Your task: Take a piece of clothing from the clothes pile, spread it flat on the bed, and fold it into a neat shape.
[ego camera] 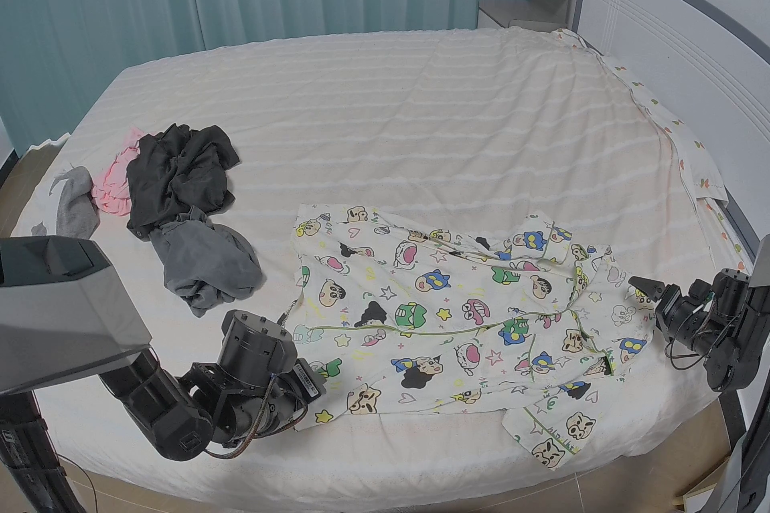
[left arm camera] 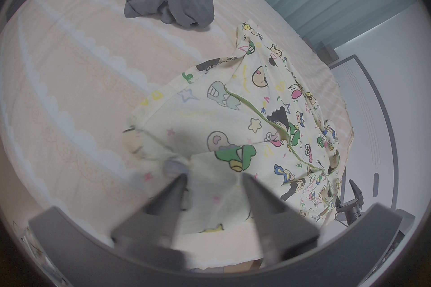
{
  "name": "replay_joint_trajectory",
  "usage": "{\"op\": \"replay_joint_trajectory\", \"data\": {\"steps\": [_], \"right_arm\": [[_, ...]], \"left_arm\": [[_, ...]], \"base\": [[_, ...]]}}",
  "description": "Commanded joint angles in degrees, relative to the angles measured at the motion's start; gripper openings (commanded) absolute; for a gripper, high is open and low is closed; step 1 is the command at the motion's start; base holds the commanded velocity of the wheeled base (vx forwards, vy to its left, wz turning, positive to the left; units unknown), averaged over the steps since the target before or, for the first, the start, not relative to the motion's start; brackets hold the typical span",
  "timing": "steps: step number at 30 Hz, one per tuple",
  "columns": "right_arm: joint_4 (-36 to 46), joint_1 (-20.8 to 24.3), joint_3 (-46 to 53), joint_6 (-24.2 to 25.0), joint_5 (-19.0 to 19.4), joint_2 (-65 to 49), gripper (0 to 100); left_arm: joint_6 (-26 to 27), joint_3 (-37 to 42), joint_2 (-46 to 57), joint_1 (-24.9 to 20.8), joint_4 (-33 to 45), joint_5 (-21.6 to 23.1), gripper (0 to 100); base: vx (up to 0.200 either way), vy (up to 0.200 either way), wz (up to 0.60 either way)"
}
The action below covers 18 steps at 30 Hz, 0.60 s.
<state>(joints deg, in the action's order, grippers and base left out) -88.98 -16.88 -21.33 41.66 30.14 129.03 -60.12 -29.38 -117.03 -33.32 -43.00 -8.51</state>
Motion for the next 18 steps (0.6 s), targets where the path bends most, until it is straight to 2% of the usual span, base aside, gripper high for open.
{"op": "replay_joint_trajectory", "data": {"steps": [1,11,18], "right_arm": [[-0.85,0.01,-0.02,0.0,0.01,0.26,100],[-0.85,0.01,-0.02,0.0,0.01,0.35,100],[-0.85,0.01,-0.11,0.0,0.1,0.44,100]], "left_arm": [[0.01,0.46,1.45,0.01,0.11,-0.19,0],[0.01,2.22,8.4,0.01,1.07,-0.19,0],[0.01,2.57,8.05,0.8,5.73,-0.1,0]], "base": [[0.0,0.0,0.0],[0.0,0.0,0.0],[0.0,0.0,0.0]]}}
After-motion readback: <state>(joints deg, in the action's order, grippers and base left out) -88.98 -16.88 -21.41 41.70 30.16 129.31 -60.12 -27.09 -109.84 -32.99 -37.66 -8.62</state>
